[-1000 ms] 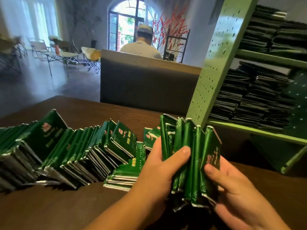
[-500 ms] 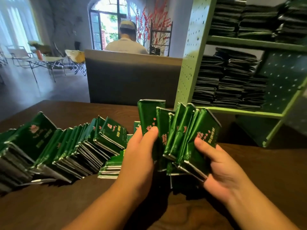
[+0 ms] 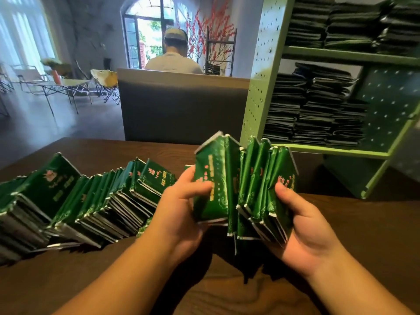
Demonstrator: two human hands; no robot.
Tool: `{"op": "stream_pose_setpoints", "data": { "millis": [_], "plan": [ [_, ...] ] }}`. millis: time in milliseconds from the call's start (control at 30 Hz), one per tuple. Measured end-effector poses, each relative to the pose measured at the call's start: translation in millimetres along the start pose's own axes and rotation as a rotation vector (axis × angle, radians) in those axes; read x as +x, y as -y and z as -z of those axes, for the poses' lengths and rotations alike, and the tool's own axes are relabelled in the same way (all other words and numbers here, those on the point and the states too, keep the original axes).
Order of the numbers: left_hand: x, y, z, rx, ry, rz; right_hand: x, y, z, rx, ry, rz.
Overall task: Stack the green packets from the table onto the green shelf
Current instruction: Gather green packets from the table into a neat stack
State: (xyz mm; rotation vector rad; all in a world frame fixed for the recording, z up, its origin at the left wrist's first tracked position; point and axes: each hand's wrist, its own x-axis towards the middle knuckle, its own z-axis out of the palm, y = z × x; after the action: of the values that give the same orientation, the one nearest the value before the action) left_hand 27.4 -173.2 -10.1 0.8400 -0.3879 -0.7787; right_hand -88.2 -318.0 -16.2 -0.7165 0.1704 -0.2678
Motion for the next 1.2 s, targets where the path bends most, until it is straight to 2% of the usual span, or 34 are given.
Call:
{"op": "stream_pose_setpoints", "data": {
  "millis": [67,167,333,400,500,633,800,967,1067,1200],
  "plan": [
    [-2,7,-5,0.117,0.038,-0.007,-1,-4,-3,-0.012,0.038,-0.032],
    [-4,6,-13,0.131,0.064,-0.003,0,-3,-2,-0.014,0.027,-0.011],
    [-11,2,-20,-0.109,0.061,0.022,4,0,3,-0.04,-0.079,0.05],
    [-12,3,-18,-0.136,0.071,0.029,5,0,4,-0.056,-0.087,0.06],
    [-10,7,-16,-0.016,0.054,0.037,6,1,6,-0.094,-0.101,0.08],
    [-7,8,-14,0.005,0.015,-0.003,7,4,7,-0.069,-0.136,0.116],
    [-7,10,-16,0.098,-0.044,-0.083,7,4,6,-0.153,-0.172,0.165],
    [-6,14,-11,0.411,-0.064,-0.282,6,5,3,-0.284,-0.266,0.294],
    [-7,16,-10,0.493,-0.05,-0.375,1,3,-4,-0.353,-0.226,0.289],
    [-5,17,-7,0.479,-0.05,-0.389,-1,1,-7,-0.361,-0.203,0.263]
  ]
}}
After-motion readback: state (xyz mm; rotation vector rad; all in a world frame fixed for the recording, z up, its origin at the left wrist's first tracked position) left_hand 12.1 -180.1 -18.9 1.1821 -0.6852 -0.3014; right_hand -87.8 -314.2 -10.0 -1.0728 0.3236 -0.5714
